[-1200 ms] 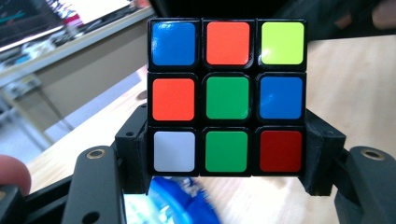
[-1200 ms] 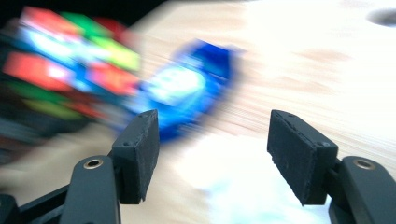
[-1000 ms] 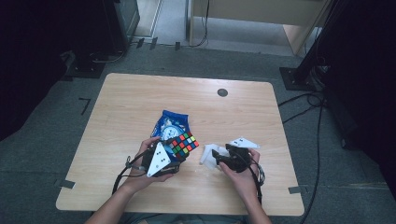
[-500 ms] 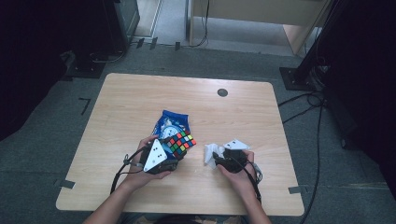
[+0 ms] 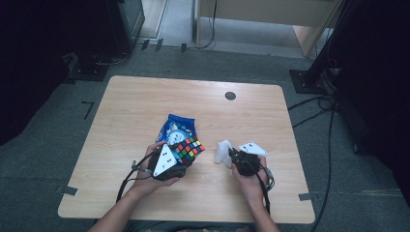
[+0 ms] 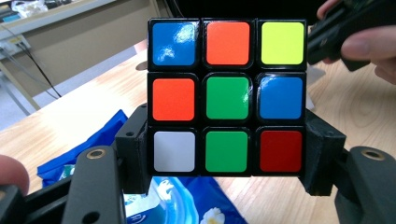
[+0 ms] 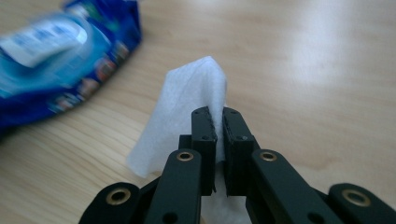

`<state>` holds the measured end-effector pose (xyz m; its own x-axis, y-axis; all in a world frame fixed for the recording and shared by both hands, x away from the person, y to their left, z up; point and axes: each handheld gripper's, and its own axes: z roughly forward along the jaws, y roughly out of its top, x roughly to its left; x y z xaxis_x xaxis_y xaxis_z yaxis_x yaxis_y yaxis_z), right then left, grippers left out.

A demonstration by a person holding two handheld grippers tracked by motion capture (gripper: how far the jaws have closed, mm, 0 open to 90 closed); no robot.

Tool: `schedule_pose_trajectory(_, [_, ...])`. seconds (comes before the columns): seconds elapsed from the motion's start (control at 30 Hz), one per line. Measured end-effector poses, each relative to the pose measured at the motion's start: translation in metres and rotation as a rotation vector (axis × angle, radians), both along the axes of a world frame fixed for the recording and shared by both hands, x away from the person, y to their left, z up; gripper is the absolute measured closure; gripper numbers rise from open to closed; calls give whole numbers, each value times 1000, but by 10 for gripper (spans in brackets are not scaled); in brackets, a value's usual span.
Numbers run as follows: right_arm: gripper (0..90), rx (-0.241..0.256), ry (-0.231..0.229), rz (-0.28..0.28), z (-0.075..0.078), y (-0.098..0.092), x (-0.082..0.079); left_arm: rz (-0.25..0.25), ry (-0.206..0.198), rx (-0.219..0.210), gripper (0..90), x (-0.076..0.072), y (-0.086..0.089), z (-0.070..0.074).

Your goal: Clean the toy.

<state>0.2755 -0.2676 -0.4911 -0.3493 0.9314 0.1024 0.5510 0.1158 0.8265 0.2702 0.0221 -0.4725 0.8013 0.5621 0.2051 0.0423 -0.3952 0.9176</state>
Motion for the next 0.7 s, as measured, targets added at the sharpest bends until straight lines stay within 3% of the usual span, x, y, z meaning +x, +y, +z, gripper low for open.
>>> schedule_pose_trajectory(0.1, [861,31,-50,44,18,4,-7,1,10,-1,340,-1,0,2])
schedule_pose_trajectory(0.2, [861,127,-65,76,34,8,-14,9,32,-19,340,-2,-1,4])
schedule_pose_trajectory(0.37, [861,226,-89,151,55,20,-27,-32,12,-28,340,-11,-5,7])
schedule_pose_trajectory(0.47, [860,219,-133,204,68,29,-36,-49,14,-62,340,-14,-8,11])
schedule_pose_trajectory(0.6, [859,226,-181,265,85,40,-48,-69,0,-47,340,-18,-11,9])
schedule_pose_trajectory(0.7, [858,298,-179,328,93,48,-52,-72,7,-39,340,-19,-13,7])
